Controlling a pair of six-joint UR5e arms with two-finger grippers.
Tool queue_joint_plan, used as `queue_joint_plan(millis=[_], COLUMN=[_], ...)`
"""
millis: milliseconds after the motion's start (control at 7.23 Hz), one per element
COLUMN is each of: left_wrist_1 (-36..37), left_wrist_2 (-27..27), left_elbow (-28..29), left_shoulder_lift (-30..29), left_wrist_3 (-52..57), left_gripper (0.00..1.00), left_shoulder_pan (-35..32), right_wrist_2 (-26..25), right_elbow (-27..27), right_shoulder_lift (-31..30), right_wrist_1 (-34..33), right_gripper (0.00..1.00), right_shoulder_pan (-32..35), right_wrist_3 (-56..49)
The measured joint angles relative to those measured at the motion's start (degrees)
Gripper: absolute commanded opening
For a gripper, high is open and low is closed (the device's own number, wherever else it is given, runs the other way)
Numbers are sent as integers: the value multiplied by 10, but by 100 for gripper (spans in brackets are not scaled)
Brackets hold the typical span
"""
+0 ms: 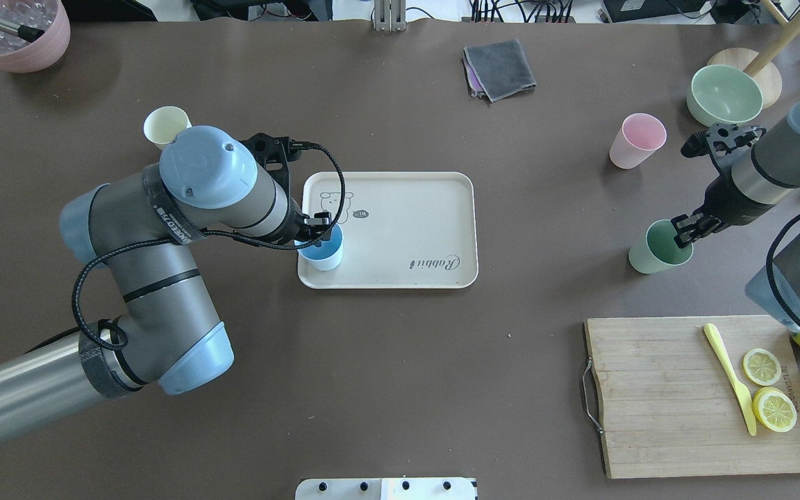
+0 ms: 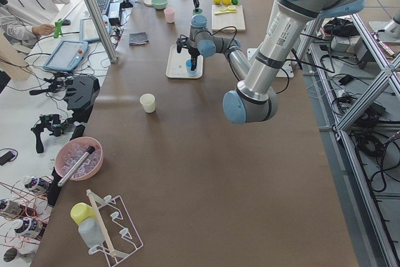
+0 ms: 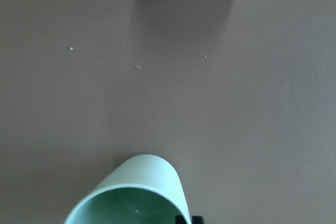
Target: Place all cups on tray
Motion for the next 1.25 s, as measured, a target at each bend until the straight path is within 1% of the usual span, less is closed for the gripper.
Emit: queue_joint_plan(millis=[138, 277, 415, 553, 692, 830, 969, 1107, 1245], left_wrist_1=[27, 65, 90, 99, 101, 100, 99, 98, 98], left_wrist_2=[-19, -49, -70, -78, -82, -84, -85, -91, -101], left_elbow=[-28, -70, -115, -146, -160, -164, -161, -153, -142], left_shoulder_lift=[2, 14, 41, 76, 112, 147, 177, 196, 203], left_wrist_3=[2, 16, 50, 97, 148, 202, 259, 303, 322], left_gripper=[97, 97, 97, 97, 97, 97, 97, 97, 97], left_shoulder_pan=[-24, -60, -89, -109, -127, -148, -173, -198, -213], right_wrist_2=[2, 6, 11, 13, 11, -2, -29, -54, -78], right_elbow=[1, 2, 3, 2, 1, 0, -1, -5, -13], right_shoulder_lift=[8, 34, 79, 128, 175, 214, 251, 276, 288], right_wrist_1=[-6, -30, -72, -104, -118, -122, -125, -125, -123], right_gripper=[0, 0, 0, 0, 0, 0, 0, 0, 0], right_shoulder_pan=[1, 7, 11, 8, -8, -38, -74, -109, -138], right_wrist_3=[0, 2, 14, 47, 105, 166, 222, 270, 305])
